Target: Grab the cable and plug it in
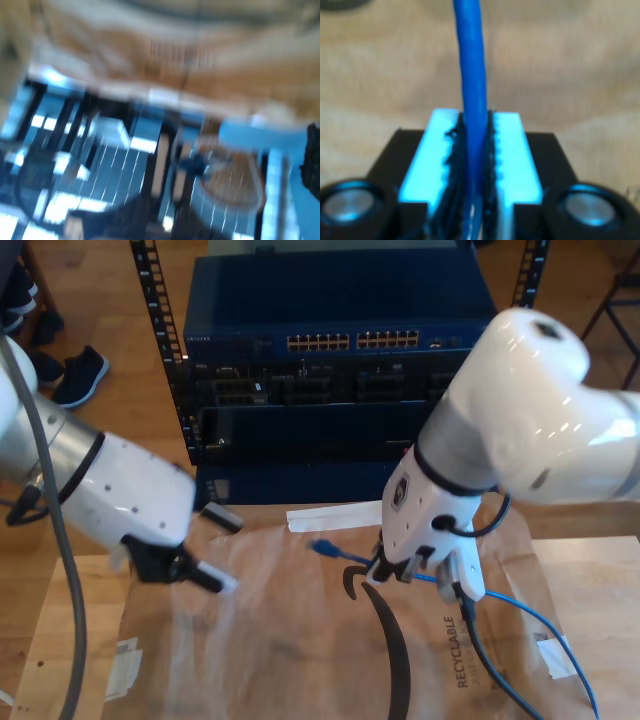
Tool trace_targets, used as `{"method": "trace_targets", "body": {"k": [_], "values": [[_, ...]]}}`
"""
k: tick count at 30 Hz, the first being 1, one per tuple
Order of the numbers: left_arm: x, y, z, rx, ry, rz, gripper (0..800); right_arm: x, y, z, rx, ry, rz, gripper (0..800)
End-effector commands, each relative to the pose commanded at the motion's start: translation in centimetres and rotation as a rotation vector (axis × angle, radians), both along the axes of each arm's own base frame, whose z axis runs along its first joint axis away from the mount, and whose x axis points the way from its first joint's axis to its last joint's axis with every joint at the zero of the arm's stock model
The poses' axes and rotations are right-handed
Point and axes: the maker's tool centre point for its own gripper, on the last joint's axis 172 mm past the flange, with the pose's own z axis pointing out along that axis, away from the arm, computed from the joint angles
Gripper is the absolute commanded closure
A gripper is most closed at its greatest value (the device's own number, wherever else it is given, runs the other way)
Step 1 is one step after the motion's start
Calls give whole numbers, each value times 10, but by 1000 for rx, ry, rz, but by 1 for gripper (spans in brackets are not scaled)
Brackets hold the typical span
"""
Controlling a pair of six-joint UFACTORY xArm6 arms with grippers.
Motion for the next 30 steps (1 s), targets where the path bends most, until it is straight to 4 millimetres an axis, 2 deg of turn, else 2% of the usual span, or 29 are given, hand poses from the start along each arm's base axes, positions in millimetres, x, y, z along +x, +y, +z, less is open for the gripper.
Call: {"method": "trace_targets", "body": {"k": [4, 7, 11, 14, 17, 22, 24, 27, 30], "values": [[14, 8, 31, -151, -39, 36, 3, -14, 19, 22, 81, 38, 10, 799], [10, 0, 50, -245, -50, 14, 2, -21, 32, 45, 159, 25, 32, 799], [2, -2, 60, -306, -16, -24, 2, -25, 45, 72, 221, 28, 55, 799], [-1, -1, 62, -316, -11, -27, 5, -25, 48, 80, 237, 22, 57, 799], [-10, 0, 75, -344, 5, -55, 10, -30, 52, 84, 259, 38, 59, 799], [1, 0, 94, -362, 9, -24, 32, -30, 53, 97, 285, 20, 50, 799], [1, 1, 94, -363, 11, -23, 53, -27, 52, 102, 290, 12, 46, 800], [0, 1, 95, -361, 17, -22, 130, -19, 50, 110, 298, -5, 34, 799], [0, 1, 93, -357, 53, -8, 130, -15, 47, 113, 300, -14, 25, 799]]}}
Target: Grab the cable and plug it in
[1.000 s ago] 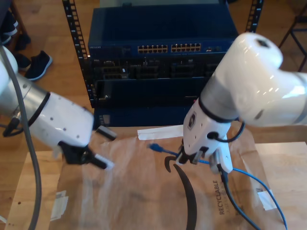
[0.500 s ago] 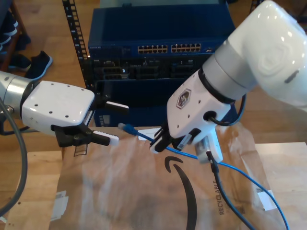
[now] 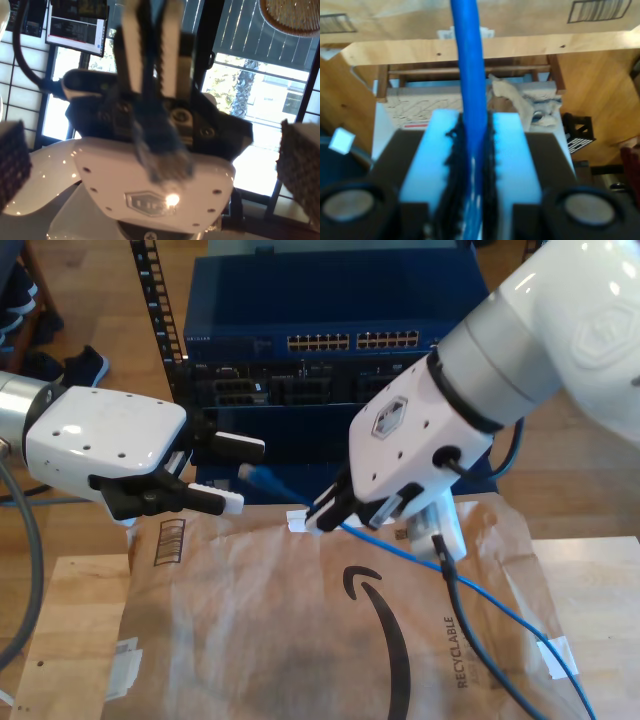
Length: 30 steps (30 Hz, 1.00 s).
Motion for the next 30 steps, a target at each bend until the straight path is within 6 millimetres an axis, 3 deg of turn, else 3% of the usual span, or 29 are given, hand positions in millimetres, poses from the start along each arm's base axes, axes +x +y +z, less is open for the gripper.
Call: {"method": "trace_targets", "body": {"k": [13, 30], "values": [[-2, 3, 2, -7, 18, 3, 375, 2, -4, -7, -6, 15, -10, 799], [0, 4, 0, -2, 18, 11, 418, 2, -1, -12, -11, 28, -4, 799]]}}
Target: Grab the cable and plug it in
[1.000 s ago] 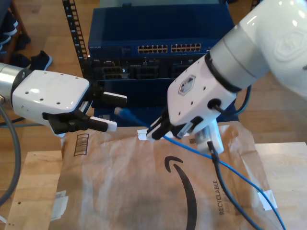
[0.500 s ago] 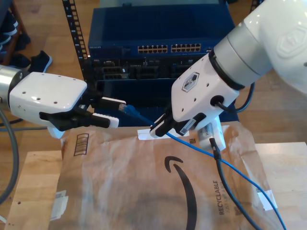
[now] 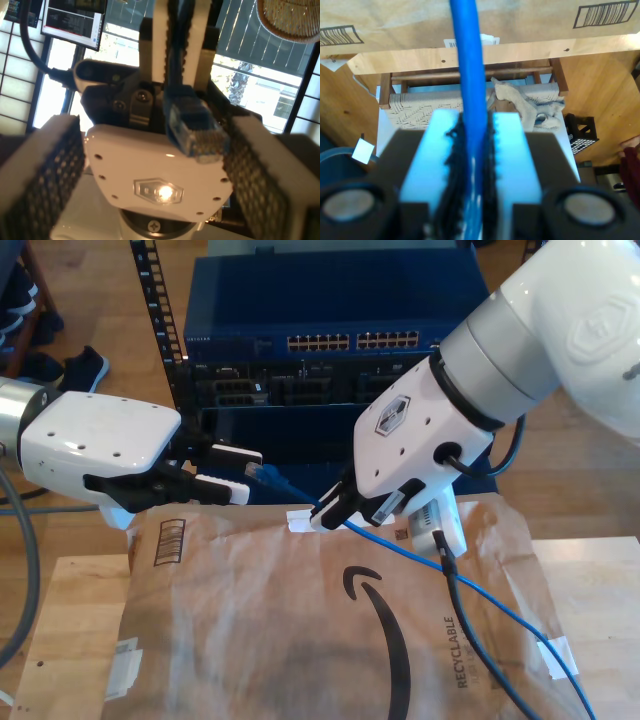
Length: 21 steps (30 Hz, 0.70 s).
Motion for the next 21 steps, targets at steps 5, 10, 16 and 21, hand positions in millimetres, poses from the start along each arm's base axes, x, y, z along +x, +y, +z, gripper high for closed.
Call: {"method": "trace_targets", "body": {"k": [5, 10, 16, 21], "values": [[1, 0, -2, 3, -1, 5, 455, 0, 0, -3, -3, 7, 1, 799], [6, 2, -8, 16, -3, 27, 533, 0, 1, -2, -2, 4, 2, 799], [6, 1, -8, 13, -3, 28, 545, 0, 1, -2, -3, 7, 3, 799], [6, 1, -8, 14, -4, 29, 554, 1, 1, -4, -6, 10, 4, 799]]}}
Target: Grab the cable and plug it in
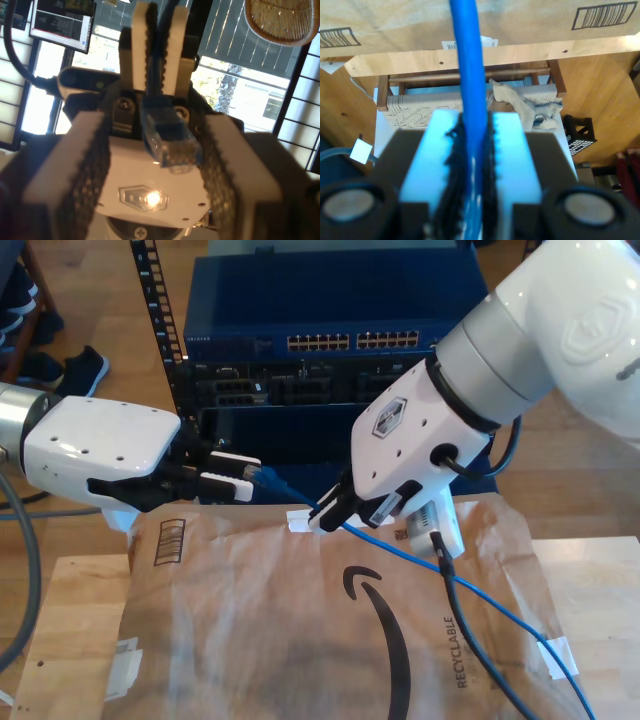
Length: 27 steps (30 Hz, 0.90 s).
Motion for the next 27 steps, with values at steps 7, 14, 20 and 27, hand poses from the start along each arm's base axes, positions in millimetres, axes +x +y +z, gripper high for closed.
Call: {"method": "trace_targets", "body": {"k": [7, 14, 20, 27], "values": [[0, 0, -1, 0, 0, 1, 554, 1, 0, -1, -1, 2, -1, 799], [5, 1, -2, 11, -22, 16, 586, 1, 0, -1, -1, 2, -1, 799], [5, 1, -2, 9, -24, 18, 640, 1, 0, -3, -3, 7, 0, 799], [9, 2, -11, 22, -16, 42, 772, 1, 1, -2, 0, -5, 10, 768]]}}
